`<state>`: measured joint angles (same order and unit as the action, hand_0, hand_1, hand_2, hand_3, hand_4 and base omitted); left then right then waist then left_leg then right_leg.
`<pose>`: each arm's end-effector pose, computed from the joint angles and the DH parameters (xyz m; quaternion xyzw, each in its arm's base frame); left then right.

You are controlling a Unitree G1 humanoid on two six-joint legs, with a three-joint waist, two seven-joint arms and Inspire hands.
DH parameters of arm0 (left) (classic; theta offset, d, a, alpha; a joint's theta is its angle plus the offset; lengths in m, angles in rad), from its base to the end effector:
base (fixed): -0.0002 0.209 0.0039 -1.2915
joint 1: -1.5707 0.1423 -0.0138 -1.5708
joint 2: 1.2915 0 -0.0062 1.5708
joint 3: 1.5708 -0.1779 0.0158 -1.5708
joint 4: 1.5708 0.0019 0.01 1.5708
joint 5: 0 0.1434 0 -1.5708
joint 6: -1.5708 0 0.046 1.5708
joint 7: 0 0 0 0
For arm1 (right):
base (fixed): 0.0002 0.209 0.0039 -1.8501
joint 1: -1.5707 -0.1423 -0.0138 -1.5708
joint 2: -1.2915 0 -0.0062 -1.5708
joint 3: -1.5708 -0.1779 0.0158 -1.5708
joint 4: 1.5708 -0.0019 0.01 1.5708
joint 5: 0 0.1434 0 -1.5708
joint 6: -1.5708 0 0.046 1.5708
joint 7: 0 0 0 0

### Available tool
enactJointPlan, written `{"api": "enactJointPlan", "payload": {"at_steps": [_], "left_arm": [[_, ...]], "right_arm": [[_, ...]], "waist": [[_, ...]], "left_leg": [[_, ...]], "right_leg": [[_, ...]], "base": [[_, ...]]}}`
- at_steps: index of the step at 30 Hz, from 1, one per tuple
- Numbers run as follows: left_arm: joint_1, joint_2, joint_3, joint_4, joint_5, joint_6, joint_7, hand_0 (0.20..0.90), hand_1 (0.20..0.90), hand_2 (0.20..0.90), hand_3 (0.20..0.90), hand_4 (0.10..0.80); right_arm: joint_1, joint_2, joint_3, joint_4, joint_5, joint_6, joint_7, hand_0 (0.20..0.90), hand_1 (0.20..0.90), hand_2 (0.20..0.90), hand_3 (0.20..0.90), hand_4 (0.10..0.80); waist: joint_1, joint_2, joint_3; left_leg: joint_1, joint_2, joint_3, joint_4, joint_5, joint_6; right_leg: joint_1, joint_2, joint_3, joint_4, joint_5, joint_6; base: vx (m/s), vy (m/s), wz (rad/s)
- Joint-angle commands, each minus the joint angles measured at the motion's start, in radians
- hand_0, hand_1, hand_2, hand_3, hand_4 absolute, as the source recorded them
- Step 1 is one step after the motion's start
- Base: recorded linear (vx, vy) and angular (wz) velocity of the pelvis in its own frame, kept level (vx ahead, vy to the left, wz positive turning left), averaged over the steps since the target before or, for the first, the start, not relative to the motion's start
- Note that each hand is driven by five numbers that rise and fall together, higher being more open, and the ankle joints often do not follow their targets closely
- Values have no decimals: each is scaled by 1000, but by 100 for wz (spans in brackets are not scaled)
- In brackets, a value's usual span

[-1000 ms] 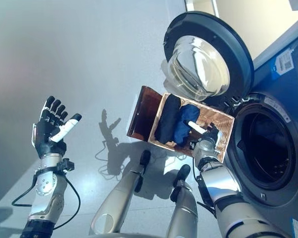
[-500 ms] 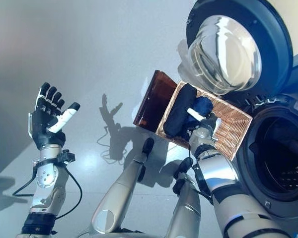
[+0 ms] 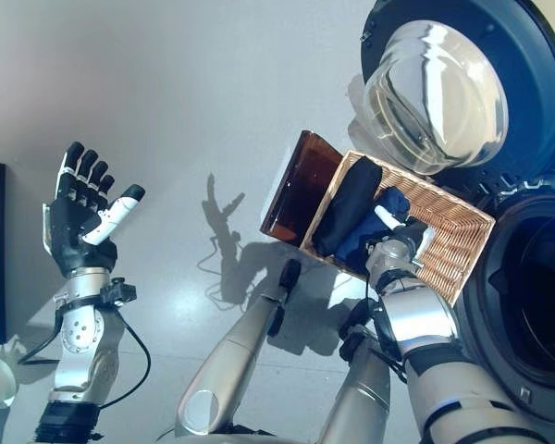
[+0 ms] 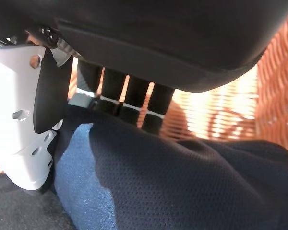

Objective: Pick up the clothes and place them into the washing machine

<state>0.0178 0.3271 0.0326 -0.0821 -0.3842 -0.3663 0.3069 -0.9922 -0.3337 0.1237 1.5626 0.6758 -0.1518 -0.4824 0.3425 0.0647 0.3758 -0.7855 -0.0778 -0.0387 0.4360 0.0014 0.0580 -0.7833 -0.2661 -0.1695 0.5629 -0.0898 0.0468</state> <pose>0.2016 0.2118 0.0892 -0.0595 -0.2103 0.1576 0.9630 0.3290 -0.2204 0.0680 0.0672 0.1959 -0.3727 0.9046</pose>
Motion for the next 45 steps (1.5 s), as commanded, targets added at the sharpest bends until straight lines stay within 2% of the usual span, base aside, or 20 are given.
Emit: {"api": "enactJointPlan", "payload": {"at_steps": [1, 8, 9, 12, 19, 22, 23, 26, 27, 28, 29, 33, 38, 45], "left_arm": [[53, 24, 46, -128, 20, -100, 5, 900, 900, 900, 900, 800], [101, 19, 44, -100, -19, -101, -26, 900, 900, 900, 900, 800], [108, 16, 46, -100, -24, -103, -30, 900, 900, 900, 900, 800], [120, 7, 41, -81, -39, -103, -46, 900, 900, 900, 900, 800], [133, -12, 27, -61, -48, -106, -55, 900, 900, 900, 900, 800], [137, -28, 32, -54, -51, -109, -61, 900, 900, 900, 900, 800], [138, -27, 32, -53, -51, -110, -61, 900, 900, 900, 900, 800], [141, -48, 29, -41, -61, -114, -70, 900, 900, 900, 900, 800], [141, -59, 30, -39, -67, -122, -71, 900, 900, 900, 900, 800], [141, -59, 30, -39, -67, -122, -71, 900, 900, 900, 900, 800], [144, -75, 24, -35, -76, -127, -81, 900, 900, 900, 900, 800], [158, -84, 7, -30, -111, -132, -107, 900, 900, 900, 900, 800], [163, -85, -4, -11, -135, -138, -106, 900, 900, 900, 900, 800], [171, -81, -28, -1, -149, -139, -110, 900, 900, 900, 900, 800]], "right_arm": [[56, -37, 32, -79, -23, -49, -29, 200, 200, 200, 200, 300], [151, -36, 8, -149, -32, -71, -8, 200, 200, 200, 200, 300], [160, -31, 5, -166, -29, -81, -6, 200, 200, 200, 200, 300], [195, -35, -12, -200, -17, -100, 5, 200, 200, 200, 200, 300], [263, -34, -64, -293, 39, -155, 21, 200, 200, 200, 200, 300], [323, -5, -119, -388, 145, -230, 53, 200, 200, 200, 200, 300], [326, -5, -120, -390, 146, -230, 53, 200, 200, 200, 200, 300], [387, 45, -198, -482, 300, -314, 120, 200, 200, 200, 200, 300], [410, 73, -250, -546, 392, -370, 157, 200, 200, 200, 200, 300], [411, 73, -250, -546, 392, -370, 157, 200, 200, 200, 200, 300], [437, 111, -314, -610, 504, -430, 214, 200, 200, 200, 200, 300], [488, 153, -361, -630, 632, -485, 280, 200, 200, 200, 200, 300], [507, 163, -392, -650, 659, -518, 270, 200, 200, 200, 200, 300], [482, 131, -423, -635, 648, -540, 231, 200, 200, 200, 200, 300]], "waist": [[-1, 82, -113], [-29, 94, -166], [-32, 100, -166], [-40, 109, -186], [-56, 130, -208], [-74, 144, -217], [-73, 144, -218], [-84, 155, -224], [-88, 168, -225], [-87, 168, -226], [-95, 183, -221], [-107, 194, -224], [-120, 218, -224], [-125, 240, -223]], "left_leg": [[-13, 4, 48, -71, -37, -57], [100, -1, 73, -133, -34, -53], [101, 2, 83, -143, -3, -48], [139, -1, 91, -168, 3, -49], [189, -4, 100, -202, 9, -48], [192, -4, 110, -206, 9, -46], [191, -4, 111, -206, 9, -46], [181, -4, 114, -198, 5, -45], [174, -5, 117, -194, 3, -44], [173, -5, 117, -193, 3, -44], [169, -4, 121, -182, -1, -43], [167, -1, 124, -171, -8, -41], [170, 0, 135, -176, -7, -44], [164, 4, 148, -175, -6, -44]], "right_leg": [[72, 22, 29, -54, -33, -10], [181, 15, 48, -160, 4, 8], [181, 15, 42, -177, 35, 4], [226, 16, 50, -226, 54, 13], [270, 14, 61, -278, 74, 25], [261, 12, 70, -275, 76, 25], [261, 12, 70, -275, 76, 25], [244, 12, 79, -260, 70, 24], [231, 12, 86, -251, 66, 23], [230, 12, 86, -251, 66, 23], [227, 12, 90, -241, 60, 23], [218, 16, 105, -221, 52, 20], [211, 21, 122, -220, 51, 21], [197, 29, 142, -212, 47, 20]], "base": [[67, 20, -20], [61, 24, -15], [-12, 44, -25], [35, 18, -34], [41, 8, -17], [2, 22, -9], [3, 13, -5], [-7, 16, -3], [-5, 33, -5], [-10, 52, -15], [-1, 33, -14], [11, 15, -3], [19, 18, -10], [16, 4, -10]]}}
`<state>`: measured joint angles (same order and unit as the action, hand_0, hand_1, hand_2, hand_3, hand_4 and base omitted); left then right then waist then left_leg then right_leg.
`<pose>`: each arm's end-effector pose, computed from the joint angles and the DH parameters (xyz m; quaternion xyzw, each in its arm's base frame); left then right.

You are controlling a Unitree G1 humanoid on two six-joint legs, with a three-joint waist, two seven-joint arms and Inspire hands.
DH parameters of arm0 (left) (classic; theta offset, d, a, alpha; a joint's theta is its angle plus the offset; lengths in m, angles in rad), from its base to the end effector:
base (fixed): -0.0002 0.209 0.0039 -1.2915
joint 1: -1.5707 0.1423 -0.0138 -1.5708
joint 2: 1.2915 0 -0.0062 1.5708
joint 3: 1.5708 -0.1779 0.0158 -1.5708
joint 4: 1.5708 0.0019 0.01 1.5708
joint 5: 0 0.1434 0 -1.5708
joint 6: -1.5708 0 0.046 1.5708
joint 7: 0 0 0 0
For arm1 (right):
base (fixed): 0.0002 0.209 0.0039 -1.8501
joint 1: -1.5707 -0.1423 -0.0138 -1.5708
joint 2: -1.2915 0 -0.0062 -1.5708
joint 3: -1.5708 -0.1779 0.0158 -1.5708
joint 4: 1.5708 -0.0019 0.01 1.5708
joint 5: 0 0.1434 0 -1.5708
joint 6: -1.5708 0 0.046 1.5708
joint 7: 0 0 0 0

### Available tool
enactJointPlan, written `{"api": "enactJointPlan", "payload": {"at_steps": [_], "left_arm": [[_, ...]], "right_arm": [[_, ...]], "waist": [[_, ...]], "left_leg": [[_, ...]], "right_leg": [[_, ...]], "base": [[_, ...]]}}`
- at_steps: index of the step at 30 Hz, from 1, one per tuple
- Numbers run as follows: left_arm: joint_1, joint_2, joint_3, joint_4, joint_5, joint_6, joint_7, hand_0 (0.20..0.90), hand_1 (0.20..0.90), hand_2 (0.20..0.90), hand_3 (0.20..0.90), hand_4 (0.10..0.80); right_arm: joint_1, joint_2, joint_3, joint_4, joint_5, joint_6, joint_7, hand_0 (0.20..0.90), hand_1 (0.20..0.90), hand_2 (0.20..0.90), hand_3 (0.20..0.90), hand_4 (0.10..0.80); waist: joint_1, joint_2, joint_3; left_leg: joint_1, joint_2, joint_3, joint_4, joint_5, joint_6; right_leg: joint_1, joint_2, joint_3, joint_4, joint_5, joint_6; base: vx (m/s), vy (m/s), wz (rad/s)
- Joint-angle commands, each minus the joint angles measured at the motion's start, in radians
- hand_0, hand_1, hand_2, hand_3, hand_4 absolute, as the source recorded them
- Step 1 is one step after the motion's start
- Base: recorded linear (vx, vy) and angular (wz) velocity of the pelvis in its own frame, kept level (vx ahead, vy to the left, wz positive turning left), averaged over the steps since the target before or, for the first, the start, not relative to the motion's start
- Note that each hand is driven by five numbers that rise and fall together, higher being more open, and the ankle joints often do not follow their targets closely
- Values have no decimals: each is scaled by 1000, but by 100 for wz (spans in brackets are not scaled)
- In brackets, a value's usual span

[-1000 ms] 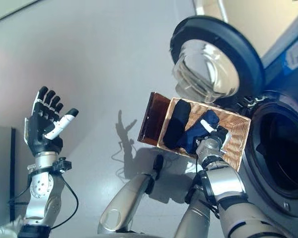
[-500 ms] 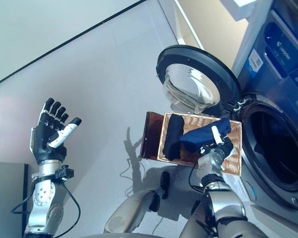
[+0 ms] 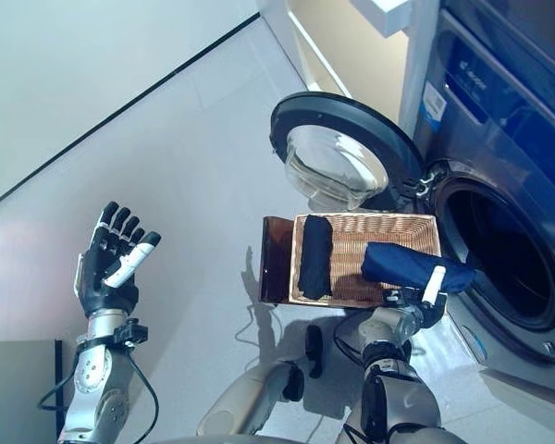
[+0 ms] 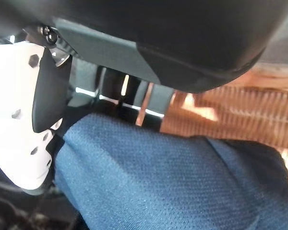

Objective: Pick up the clothes and place them into the washing machine

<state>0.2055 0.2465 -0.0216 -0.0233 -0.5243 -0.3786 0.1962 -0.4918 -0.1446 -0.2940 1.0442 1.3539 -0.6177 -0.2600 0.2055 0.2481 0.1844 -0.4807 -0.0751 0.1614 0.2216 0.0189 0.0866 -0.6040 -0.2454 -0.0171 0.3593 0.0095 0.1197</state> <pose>0.1643 0.2039 0.0383 -0.1406 -0.0867 0.1492 0.9749 0.2516 -0.2277 -0.0073 0.5165 -0.0163 -0.5115 0.6866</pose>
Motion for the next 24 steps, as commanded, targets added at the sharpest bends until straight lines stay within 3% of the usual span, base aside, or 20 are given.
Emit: {"api": "enactJointPlan", "payload": {"at_steps": [1, 4, 9, 12, 13, 15, 16, 20, 21, 24], "left_arm": [[-17, 1, 25, -58, -10, -127, 0, 900, 900, 900, 900, 800], [-25, 10, 23, -49, -7, -137, 7, 900, 900, 900, 900, 800], [-33, 70, 58, -69, 33, -157, 31, 900, 900, 900, 900, 800], [-79, 110, 110, -62, 56, -186, 74, 900, 900, 900, 900, 800], [-83, 106, 111, -61, 57, -186, 76, 900, 900, 900, 900, 800], [-120, 147, 160, -79, 94, -202, 122, 900, 900, 900, 900, 800], [-127, 145, 180, -80, 99, -205, 144, 900, 900, 900, 900, 800], [-126, 121, 167, -79, 98, -195, 145, 900, 900, 900, 900, 800], [-123, 111, 156, -83, 87, -192, 133, 900, 900, 900, 900, 800], [-115, 108, 164, -87, 85, -192, 128, 900, 900, 900, 900, 800]], "right_arm": [[-27, -70, -9, -120, -40, -75, 0, 200, 200, 200, 200, 300], [-87, -128, -30, -144, -79, -92, -43, 200, 200, 200, 200, 300], [-257, -336, -38, -175, -210, -118, -166, 200, 200, 200, 200, 300], [-423, -508, 46, -155, -321, -100, -259, 200, 200, 200, 200, 300], [-435, -513, 53, -149, -325, -99, -265, 200, 200, 200, 200, 300], [-566, -626, 144, -167, -341, -84, -269, 200, 200, 200, 200, 300], [-612, -654, 186, -190, -348, -87, -272, 900, 900, 900, 900, 800], [-624, -637, 242, -236, -384, -64, -270, 900, 900, 900, 900, 800], [-574, -586, 221, -226, -372, -52, -248, 900, 900, 900, 900, 800], [-530, -559, 194, -203, -370, -49, -235, 900, 900, 900, 900, 800]], "waist": [[13, 59, -31], [17, 73, -19], [36, 94, 4], [51, 93, 19], [49, 97, 25], [58, 78, 31], [57, 73, 28], [41, 64, 20], [31, 65, 18], [30, 65, 8]], "left_leg": [[-142, 3, -52, 42, -24, -72], [-160, 4, -52, 54, -25, -72], [-201, 0, -55, 71, -18, -74], [-262, -5, -58, 126, -29, -86], [-275, -2, -49, 131, -16, -83], [-337, -2, -52, 243, -63, -101], [-366, 3, -46, 288, -76, -106], [-408, 10, -31, 379, -124, -103], [-403, 8, -24, 368, -130, -100], [-395, 2, -18, 344, -127, -96]], "right_leg": [[13, 9, -8, -3, -54, -54], [-11, 13, -1, 14, -60, -56], [-72, 14, 0, 72, -77, -63], [-143, 13, 13, 167, -121, -71], [-159, 11, 9, 175, -112, -74], [-225, 13, 19, 308, -176, -89], [-260, 12, 24, 356, -194, -93], [-326, 16, 48, 459, -235, -106], [-327, 19, 50, 465, -242, -109], [-327, 23, 52, 456, -241, -109]], "base": [[5, 4, -6], [-15, -17, -6], [-66, -35, 0], [-100, -38, 8], [-61, -101, 23], [-107, -100, 21], [-88, -34, 28], [0, -1, 17], [41, 25, -7], [45, 51, -18]]}}
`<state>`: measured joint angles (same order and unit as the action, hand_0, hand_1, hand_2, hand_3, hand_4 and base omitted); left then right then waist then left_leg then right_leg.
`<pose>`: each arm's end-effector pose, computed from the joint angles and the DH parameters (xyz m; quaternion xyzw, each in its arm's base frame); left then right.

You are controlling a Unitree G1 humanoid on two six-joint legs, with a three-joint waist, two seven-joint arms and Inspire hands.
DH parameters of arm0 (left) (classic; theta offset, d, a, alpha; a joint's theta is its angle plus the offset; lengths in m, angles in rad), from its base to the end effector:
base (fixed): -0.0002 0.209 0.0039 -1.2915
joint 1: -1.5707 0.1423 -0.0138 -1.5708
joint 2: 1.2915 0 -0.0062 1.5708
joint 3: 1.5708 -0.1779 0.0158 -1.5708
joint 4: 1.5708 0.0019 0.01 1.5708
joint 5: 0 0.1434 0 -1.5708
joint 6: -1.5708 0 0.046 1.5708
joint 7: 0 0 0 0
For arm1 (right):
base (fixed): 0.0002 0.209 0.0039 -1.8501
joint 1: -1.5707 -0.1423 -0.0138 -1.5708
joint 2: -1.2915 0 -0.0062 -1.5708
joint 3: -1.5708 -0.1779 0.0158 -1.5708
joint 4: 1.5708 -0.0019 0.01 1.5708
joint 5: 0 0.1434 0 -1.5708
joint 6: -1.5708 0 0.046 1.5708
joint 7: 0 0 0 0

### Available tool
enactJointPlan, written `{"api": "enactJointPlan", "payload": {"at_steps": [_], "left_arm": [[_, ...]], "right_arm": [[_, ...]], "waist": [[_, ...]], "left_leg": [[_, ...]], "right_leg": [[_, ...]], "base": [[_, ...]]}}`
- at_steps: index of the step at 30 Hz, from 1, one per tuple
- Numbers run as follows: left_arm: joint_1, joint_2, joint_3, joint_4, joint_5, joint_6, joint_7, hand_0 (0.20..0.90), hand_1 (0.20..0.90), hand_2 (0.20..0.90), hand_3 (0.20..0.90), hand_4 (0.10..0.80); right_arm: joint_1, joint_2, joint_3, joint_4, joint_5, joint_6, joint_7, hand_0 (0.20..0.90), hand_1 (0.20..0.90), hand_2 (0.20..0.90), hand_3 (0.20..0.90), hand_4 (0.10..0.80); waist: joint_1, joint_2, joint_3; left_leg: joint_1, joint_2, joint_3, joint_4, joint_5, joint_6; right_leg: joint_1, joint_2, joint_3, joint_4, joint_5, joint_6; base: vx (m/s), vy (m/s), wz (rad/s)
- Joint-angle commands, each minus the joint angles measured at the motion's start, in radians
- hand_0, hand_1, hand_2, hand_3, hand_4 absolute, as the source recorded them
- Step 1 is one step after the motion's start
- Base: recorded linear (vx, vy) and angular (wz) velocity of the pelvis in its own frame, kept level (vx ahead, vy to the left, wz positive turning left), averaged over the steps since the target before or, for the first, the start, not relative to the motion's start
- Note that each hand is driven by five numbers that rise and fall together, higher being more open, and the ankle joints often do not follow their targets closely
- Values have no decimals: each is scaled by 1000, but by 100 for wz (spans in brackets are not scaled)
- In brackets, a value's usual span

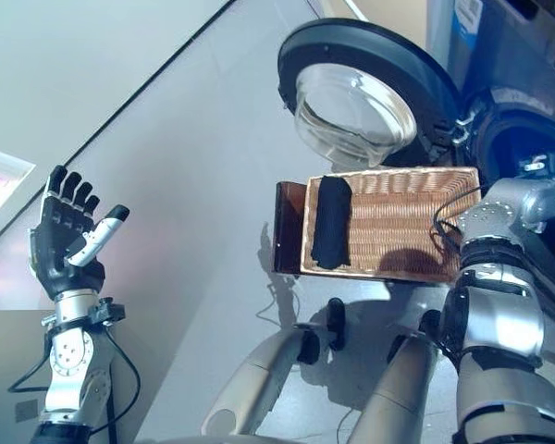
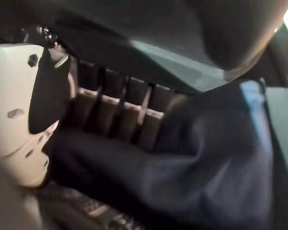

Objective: Pick up the clothes and place them into the washing machine

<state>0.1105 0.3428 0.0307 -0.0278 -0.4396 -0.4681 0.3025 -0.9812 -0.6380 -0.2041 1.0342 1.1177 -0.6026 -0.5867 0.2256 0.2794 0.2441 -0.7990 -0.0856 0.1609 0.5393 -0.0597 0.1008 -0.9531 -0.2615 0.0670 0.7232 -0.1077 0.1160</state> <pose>0.1828 0.2232 0.0681 -0.0694 -0.1904 0.1838 0.9618 0.3159 -0.3206 0.2119 0.4218 -0.2756 -0.4950 0.7079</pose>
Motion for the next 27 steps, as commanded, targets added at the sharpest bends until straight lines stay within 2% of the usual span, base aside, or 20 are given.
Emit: {"api": "enactJointPlan", "payload": {"at_steps": [1, 9, 11, 14, 18, 20, 22, 23, 24, 25, 27], "left_arm": [[-18, 9, 114, -81, 0, -104, 19, 900, 900, 900, 900, 800], [-9, -15, 116, -44, -15, -106, 0, 900, 900, 900, 900, 800], [-7, -21, 106, -28, -23, -106, -7, 900, 900, 900, 900, 800], [-7, -37, 81, 26, -42, -93, -27, 900, 900, 900, 900, 800], [-7, -46, 77, 101, -35, -73, -38, 900, 900, 900, 900, 800], [-9, -67, 83, 129, -39, -60, -47, 900, 900, 900, 900, 800], [-10, -72, 91, 158, -29, -63, -45, 900, 900, 900, 900, 800], [-9, -70, 91, 158, -29, -63, -44, 900, 900, 900, 900, 800], [-7, -75, 92, 182, -17, -56, -47, 900, 900, 900, 900, 800], [-6, -74, 92, 182, -18, -56, -48, 900, 900, 900, 900, 800], [9, -82, 99, 210, -11, -47, -61, 900, 900, 900, 900, 800]], "right_arm": [[-26, -57, 97, -178, -132, -61, 97, 900, 900, 900, 900, 800], [54, 15, 64, -85, -101, -40, 143, 900, 900, 900, 900, 800], [77, 40, 83, -45, -118, -17, 146, 900, 900, 900, 900, 800], [157, 126, 104, 34, -133, 45, 157, 900, 900, 900, 900, 800], [271, 197, 160, 144, -215, 146, 165, 900, 900, 900, 900, 800], [337, 260, 170, 170, -234, 176, 174, 900, 900, 900, 900, 800], [387, 308, 180, 155, -236, 181, 186, 900, 900, 900, 900, 800], [389, 310, 179, 153, -236, 181, 185, 900, 900, 900, 900, 800], [430, 339, 206, 182, -274, 204, 188, 900, 900, 900, 900, 800], [430, 340, 206, 183, -274, 203, 189, 900, 900, 900, 900, 800], [477, 366, 211, 215, -312, 225, 191, 900, 900, 900, 900, 800]], "waist": [[11, 34, -56], [15, 40, -71], [16, 35, -73], [11, 17, -69], [7, -31, -68], [5, -58, -68], [0, -90, -68], [-2, -90, -66], [1, -122, -77], [-1, -121, -75], [1, -160, -85]], "left_leg": [[-74, 12, -13, 17, -45, -109], [-42, 6, -8, -56, -14, -100], [-28, 5, -9, -74, -6, -97], [5, 13, -2, -123, 36, -89], [85, 15, -25, -191, 62, -94], [128, 16, -38, -227, 76, -101], [169, 19, -55, -260, 86, -107], [174, 19, -57, -264, 87, -107], [214, 24, -72, -292, 94, -110], [220, 24, -73, -295, 96, -111], [272, 31, -88, -320, 95, -112]], "right_leg": [[22, 40, -33, 88, -123, -105], [42, 44, -28, 41, -93, -99], [54, 45, -28, 24, -85, -97], [101, 48, -54, -36, -37, -97], [208, 54, -87, -138, -3, -91], [273, 55, -109, -194, 10, -86], [332, 57, -128, -255, 24, -81], [339, 57, -131, -260, 26, -81], [390, 58, -148, -307, 38, -75], [398, 58, -150, -313, 40, -75], [467, 59, -172, -375, 57, -65]], "base": [[27, 72, -15], [-1, 49, -4], [-1, 33, -9], [-73, 17, -15], [58, -33, -9], [63, -50, 1], [47, -59, 10], [79, -68, 11], [59, -36, 8], [104, -77, 11], [92, -71, 7]]}}
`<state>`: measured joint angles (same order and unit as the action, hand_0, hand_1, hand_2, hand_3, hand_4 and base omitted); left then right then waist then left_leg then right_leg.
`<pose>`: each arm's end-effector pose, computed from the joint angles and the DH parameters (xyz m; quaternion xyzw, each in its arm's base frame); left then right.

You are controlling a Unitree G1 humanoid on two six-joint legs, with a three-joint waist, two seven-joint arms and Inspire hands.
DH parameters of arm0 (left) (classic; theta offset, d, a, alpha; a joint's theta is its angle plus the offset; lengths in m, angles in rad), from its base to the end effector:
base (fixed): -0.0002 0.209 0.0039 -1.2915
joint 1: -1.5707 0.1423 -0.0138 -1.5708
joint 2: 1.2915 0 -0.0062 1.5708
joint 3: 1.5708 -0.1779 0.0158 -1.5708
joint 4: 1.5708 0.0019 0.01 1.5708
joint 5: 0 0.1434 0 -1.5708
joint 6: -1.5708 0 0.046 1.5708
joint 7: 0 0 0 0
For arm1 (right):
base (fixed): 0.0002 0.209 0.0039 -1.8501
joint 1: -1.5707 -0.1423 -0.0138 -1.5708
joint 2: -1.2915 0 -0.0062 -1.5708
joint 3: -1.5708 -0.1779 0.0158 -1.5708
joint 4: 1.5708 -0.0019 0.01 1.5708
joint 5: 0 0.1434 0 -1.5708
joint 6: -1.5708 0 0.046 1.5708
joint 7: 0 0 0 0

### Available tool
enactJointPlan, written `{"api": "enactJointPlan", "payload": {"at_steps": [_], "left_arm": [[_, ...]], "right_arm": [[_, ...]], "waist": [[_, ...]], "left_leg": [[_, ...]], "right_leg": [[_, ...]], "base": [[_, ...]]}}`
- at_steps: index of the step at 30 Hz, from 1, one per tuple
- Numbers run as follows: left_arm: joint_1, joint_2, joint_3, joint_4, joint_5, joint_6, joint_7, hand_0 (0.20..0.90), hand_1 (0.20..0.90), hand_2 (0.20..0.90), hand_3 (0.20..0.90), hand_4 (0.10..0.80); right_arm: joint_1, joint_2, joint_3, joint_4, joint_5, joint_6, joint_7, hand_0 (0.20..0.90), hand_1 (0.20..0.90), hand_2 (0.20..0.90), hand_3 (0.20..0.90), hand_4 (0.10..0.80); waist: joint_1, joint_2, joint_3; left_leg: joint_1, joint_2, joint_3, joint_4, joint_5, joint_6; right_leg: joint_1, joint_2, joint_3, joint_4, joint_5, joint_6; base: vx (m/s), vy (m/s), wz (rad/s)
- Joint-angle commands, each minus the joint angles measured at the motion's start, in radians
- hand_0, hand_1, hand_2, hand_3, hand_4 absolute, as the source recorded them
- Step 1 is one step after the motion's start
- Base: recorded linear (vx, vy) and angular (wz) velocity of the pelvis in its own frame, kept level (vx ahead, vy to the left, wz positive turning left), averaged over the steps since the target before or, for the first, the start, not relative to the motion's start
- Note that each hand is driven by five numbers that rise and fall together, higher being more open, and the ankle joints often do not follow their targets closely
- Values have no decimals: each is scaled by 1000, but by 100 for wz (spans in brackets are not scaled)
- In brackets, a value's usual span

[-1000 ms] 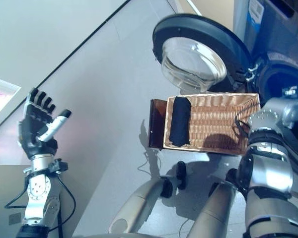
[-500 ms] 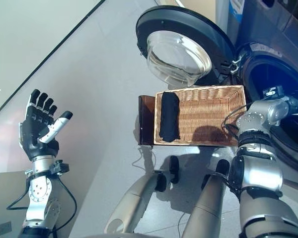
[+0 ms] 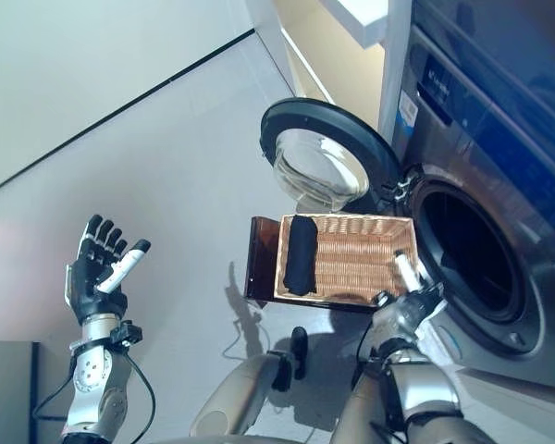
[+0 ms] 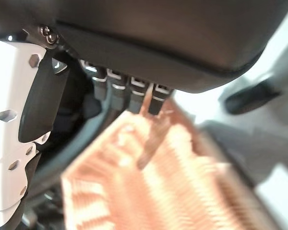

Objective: Pick up the clothes and place them into the washing machine

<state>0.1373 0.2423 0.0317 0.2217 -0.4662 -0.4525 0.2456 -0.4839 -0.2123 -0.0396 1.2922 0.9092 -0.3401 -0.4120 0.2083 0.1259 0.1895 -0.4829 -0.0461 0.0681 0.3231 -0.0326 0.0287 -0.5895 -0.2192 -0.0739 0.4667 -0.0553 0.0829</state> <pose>0.1686 0.2207 0.0120 -0.0972 -0.0508 0.2222 0.9688 0.2355 -0.2180 -0.0392 0.2358 0.2362 -0.4399 0.8337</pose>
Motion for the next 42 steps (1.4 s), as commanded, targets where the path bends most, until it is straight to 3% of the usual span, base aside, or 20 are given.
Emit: {"api": "enactJointPlan", "payload": {"at_steps": [1, 9, 10, 11, 15, 19, 24, 26, 27, 35, 36, 37, 42], "left_arm": [[-17, 14, 97, -22, 18, -57, -9, 900, 900, 900, 900, 800], [11, 8, 65, 58, 65, -22, -37, 900, 900, 900, 900, 800], [21, 9, 41, 82, 96, -4, -52, 900, 900, 900, 900, 800], [28, 8, 40, 88, 107, -2, -50, 900, 900, 900, 900, 800], [36, -3, 18, 222, 143, 26, -44, 900, 900, 900, 900, 800], [40, -11, -29, 437, 215, 69, -39, 900, 900, 900, 900, 800], [1, 20, -112, 588, 341, 90, -25, 900, 900, 900, 900, 800], [-20, 48, -174, 639, 439, 98, -21, 900, 900, 900, 900, 800], [-66, 89, -261, 715, 585, 103, 2, 900, 900, 900, 900, 800], [-176, 189, -464, 756, 842, 116, 79, 900, 900, 900, 900, 800], [-204, 209, -507, 760, 900, 118, 94, 900, 900, 900, 900, 800], [-262, 236, -613, 776, 1019, 129, 108, 900, 900, 900, 900, 800], [-405, 262, -813, 799, 1199, 156, 108, 900, 900, 900, 900, 800]], "right_arm": [[-3, -49, 57, -37, -121, -29, 19, 900, 900, 900, 900, 800], [149, -24, 175, -59, -401, 56, 37, 900, 900, 900, 900, 800], [199, -30, 244, -69, -552, 88, 40, 900, 900, 900, 900, 800], [226, -31, 247, -75, -567, 97, 56, 900, 900, 900, 900, 800], [331, -25, 250, -62, -638, 115, 95, 900, 900, 900, 900, 800], [501, -1, 229, -7, -746, 146, 122, 900, 900, 900, 900, 800], [585, -2, 213, 29, -804, 156, 132, 900, 900, 900, 900, 800], [613, -7, 192, 38, -813, 155, 139, 900, 900, 900, 900, 800], [635, -20, 163, 48, -813, 145, 144, 900, 900, 900, 900, 800], [680, -90, 74, 48, -796, 131, 167, 900, 900, 900, 900, 800], [683, -101, 68, 46, -796, 131, 171, 900, 900, 900, 900, 800], [690, -132, 46, 47, -801, 131, 178, 900, 900, 900, 900, 800], [682, -210, -31, 35, -781, 140, 200, 900, 900, 900, 900, 800]], "waist": [[21, -20, -36], [5, -94, -85], [3, -112, -101], [0, -119, -115], [-17, -132, -154], [-59, -136, -221], [-100, -131, -234], [-121, -127, -242], [-150, -120, -254], [-219, -93, -267], [-231, -89, -268], [-260, -78, -266], [-335, -39, -248]], "left_leg": [[-23, -6, 1, -114, 68, -40], [131, 13, -16, -202, 88, -51], [177, 12, -15, -217, 84, -51], [192, 10, -14, -230, 86, -51], [267, 10, -5, -284, 89, -53], [350, 3, 14, -368, 102, -58], [395, 2, 29, -369, 95, -52], [413, 2, 33, -367, 85, -50], [430, 5, 50, -367, 75, -50], [476, 14, 103, -370, 52, -51], [481, 16, 109, -373, 51, -52], [487, 20, 126, -377, 48, -54], [484, 27, 162, -391, 49, -60]], "right_leg": [[128, 18, -37, -139, 11, -29], [302, 21, -75, -296, 71, -2], [350, 23, -82, -336, 82, 8], [367, 26, -83, -360, 93, 11], [433, 27, -87, -415, 117, 28], [491, 10, -86, -485, 157, 61], [515, 7, -67, -470, 151, 62], [525, 6, -54, -467, 150, 63], [527, 4, -38, -463, 148, 64], [521, 15, 24, -456, 146, 61], [518, 17, 34, -457, 147, 61], [511, 22, 54, -455, 148, 59], [471, 37, 104, -453, 156, 55]], "base": [[69, -51, 2], [81, -48, 3], [94, -41, -4], [154, -40, -6], [100, -12, -6], [80, -4, -3], [5, -27, -9], [36, -31, -12], [49, -38, -20], [25, -26, -21], [14, -31, -23], [14, -26, -26], [4, 4, -29]]}}
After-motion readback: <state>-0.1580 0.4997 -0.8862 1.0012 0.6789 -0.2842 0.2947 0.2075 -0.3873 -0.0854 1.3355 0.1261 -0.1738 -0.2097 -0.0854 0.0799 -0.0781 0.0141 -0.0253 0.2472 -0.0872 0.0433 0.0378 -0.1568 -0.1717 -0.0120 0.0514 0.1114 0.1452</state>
